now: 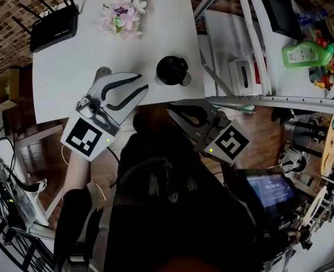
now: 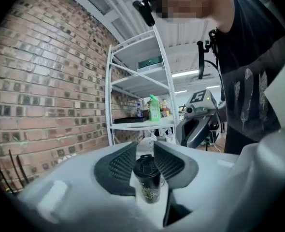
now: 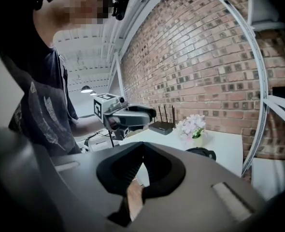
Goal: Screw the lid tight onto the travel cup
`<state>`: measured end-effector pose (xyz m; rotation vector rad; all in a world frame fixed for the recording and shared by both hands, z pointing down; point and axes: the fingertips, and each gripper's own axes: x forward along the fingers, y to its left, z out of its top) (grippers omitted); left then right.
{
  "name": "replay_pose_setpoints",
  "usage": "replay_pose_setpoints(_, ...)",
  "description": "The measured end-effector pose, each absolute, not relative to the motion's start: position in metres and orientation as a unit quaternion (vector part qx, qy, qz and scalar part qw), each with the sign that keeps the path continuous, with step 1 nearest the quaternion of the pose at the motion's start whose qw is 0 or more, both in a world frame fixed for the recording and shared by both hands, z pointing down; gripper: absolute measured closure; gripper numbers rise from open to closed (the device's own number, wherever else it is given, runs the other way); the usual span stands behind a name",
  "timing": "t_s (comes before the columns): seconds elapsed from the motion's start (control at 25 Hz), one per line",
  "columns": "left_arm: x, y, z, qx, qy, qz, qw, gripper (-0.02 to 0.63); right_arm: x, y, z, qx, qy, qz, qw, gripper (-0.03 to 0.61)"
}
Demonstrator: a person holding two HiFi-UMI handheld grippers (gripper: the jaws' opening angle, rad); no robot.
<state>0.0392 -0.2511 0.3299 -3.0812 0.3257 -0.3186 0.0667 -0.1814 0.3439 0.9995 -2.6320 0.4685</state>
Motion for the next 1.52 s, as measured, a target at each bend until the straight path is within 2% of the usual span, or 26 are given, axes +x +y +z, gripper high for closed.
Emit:
replay_pose_setpoints(0.04,0.048,-0.253,0.333,-0.990,0.091,-0.107,0.024,0.467,0.071,-0.182,0.347,0.353,-0.909,0.167,0.147,0.572)
replay_pose_setpoints(0.12,0.066,-0.253,0.340,-0.990,0.053,-0.115,0.058,0.378,0.080,-0.183,0.355,0.366,-0.901,0.171,0.160,0.572)
replay_pose_setpoints(0.32,0.095,-0.251,0.377,-0.970,-0.033,-0.195,0.138,0.287,0.112,-0.188,0.379,0.398,-0.882,0.184,0.174,0.572)
replay_pose_setpoints(0.52,0.119,-0.253,0.397,-0.955,-0.076,-0.242,0.155,0.249,0.149,-0.192,0.424,0.404,-0.871,0.202,0.195,0.572)
replay_pose_setpoints(0.96,0.146,-0.255,0.436,-0.934,-0.117,-0.306,0.139,0.244,0.183,-0.207,0.483,0.387,-0.864,0.220,0.235,0.569)
replay_pose_setpoints(1.24,0.148,-0.258,0.438,-0.943,-0.112,-0.296,0.107,0.245,0.165,-0.231,0.526,0.316,-0.888,0.215,0.256,0.280)
replay_pose_setpoints(1.52,0.148,-0.255,0.438,-0.954,-0.091,-0.269,0.089,0.249,0.129,-0.259,0.543,0.265,-0.915,0.178,0.249,0.187)
